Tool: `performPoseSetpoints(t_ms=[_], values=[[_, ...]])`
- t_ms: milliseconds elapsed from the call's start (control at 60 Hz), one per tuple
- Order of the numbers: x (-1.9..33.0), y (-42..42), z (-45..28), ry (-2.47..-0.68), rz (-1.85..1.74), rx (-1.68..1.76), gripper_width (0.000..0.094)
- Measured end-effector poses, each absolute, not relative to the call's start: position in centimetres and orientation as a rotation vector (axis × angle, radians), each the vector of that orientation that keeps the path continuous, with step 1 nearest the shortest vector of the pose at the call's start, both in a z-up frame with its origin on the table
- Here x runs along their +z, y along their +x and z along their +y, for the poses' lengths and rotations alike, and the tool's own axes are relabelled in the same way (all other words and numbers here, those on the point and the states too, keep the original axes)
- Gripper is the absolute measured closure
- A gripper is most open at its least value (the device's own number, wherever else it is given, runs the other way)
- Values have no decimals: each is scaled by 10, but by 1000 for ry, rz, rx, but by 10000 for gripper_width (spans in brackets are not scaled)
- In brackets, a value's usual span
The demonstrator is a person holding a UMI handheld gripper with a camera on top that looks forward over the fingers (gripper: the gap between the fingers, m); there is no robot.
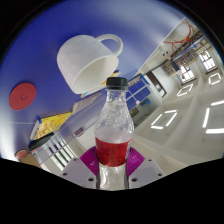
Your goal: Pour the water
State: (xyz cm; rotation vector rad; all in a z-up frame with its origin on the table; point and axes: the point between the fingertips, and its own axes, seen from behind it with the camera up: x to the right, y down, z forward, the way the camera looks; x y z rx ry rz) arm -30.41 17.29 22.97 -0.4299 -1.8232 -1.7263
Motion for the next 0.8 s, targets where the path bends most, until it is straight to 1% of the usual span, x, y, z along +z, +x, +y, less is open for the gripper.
performPoseSetpoints(t_ms=[100, 183, 233, 300, 400, 450, 500, 533, 633, 700, 733, 750, 800], values=[[236, -305, 169, -449, -1798, -1699, 625], [262, -304, 165, -531, -1690, -1644, 622], [285, -300, 162, -636, -1580, -1581, 624], [330, -293, 157, -795, -1389, -1443, 625], [392, -273, 146, -1025, -1037, -1139, 621], [414, -260, 141, -1133, -866, -983, 624], [420, -247, 143, -1249, -716, -756, 622], [420, -241, 142, -1312, -616, -624, 622], [394, -239, 141, -1440, -387, -330, 621], [355, -239, 145, -1526, -285, -173, 624], [320, -245, 152, -1567, -234, -109, 623], [324, -232, 145, -1588, -219, -80, 626], [284, -230, 150, -1639, -177, -19, 623]])
